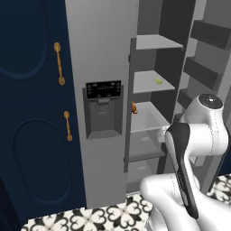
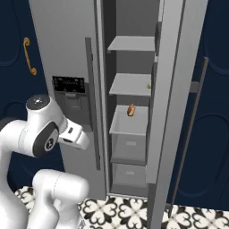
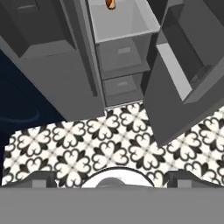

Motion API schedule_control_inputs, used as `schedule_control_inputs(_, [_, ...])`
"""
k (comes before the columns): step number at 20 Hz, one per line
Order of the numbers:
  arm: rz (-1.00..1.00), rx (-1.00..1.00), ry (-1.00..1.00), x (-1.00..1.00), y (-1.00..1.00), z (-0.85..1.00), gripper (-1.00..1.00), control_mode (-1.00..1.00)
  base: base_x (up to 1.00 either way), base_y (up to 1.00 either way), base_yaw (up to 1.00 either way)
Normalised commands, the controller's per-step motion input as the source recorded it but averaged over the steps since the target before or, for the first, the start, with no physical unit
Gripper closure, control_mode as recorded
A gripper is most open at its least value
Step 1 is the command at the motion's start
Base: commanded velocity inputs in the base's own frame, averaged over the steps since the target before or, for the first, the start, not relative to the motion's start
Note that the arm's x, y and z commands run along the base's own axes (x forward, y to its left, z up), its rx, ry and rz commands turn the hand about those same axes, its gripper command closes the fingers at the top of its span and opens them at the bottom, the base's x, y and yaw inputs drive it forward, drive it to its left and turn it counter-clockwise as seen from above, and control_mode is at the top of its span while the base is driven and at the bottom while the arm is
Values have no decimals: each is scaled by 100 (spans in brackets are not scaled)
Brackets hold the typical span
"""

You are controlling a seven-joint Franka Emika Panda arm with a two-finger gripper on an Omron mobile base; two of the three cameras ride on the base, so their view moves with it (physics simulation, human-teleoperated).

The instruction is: Grab a lemon wedge from the fridge and one ice cube from the ice bowl, and put them in the glass of lemonade.

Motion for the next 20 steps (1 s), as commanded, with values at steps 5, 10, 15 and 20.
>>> schedule_control_inputs(5, [-17,0,-2,29,0,-9,-100,-100,0,0,0])
schedule_control_inputs(10, [-9,0,-4,34,-2,0,-100,-100,0,0,0])
schedule_control_inputs(15, [-4,0,0,7,0,0,-100,-100,0,0,0])
schedule_control_inputs(20, [0,0,0,0,0,0,-100,-100,0,0,0])
